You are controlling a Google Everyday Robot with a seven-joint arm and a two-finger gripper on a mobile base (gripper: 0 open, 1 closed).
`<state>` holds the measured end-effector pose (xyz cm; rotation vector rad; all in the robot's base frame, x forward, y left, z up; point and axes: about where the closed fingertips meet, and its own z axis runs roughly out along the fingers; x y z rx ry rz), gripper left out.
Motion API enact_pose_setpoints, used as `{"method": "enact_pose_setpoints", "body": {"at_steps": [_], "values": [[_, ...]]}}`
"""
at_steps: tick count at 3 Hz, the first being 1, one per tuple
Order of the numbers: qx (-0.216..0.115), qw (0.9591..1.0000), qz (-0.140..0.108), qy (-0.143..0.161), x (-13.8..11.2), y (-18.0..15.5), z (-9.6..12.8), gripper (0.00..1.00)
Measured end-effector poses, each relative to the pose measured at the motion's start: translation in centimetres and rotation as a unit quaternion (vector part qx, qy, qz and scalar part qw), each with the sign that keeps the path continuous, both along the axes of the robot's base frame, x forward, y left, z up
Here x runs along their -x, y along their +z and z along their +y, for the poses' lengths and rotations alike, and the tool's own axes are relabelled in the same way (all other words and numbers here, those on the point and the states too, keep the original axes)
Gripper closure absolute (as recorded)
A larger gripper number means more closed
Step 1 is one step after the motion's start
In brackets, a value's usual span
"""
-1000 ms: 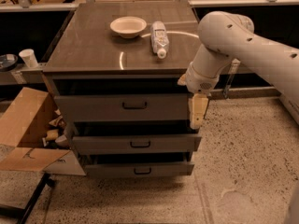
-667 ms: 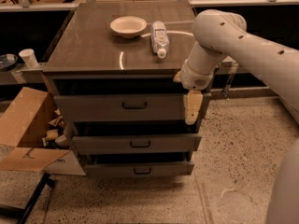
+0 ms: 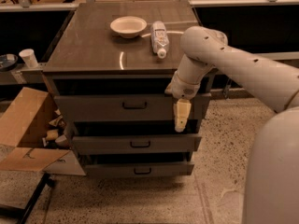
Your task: Open top drawer
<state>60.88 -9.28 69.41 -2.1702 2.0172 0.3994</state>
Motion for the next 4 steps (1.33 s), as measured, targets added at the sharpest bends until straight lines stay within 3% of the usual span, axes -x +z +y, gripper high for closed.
{"method": "enact_pose_setpoints", "body": {"at_steps": [3, 4], "values": [[-0.009, 0.9996, 0.028, 0.001, -1.4, -3.6, 1.1, 0.00], [-0.011, 0.9995, 0.029, 0.001, -1.7, -3.5, 1.1, 0.19]]}}
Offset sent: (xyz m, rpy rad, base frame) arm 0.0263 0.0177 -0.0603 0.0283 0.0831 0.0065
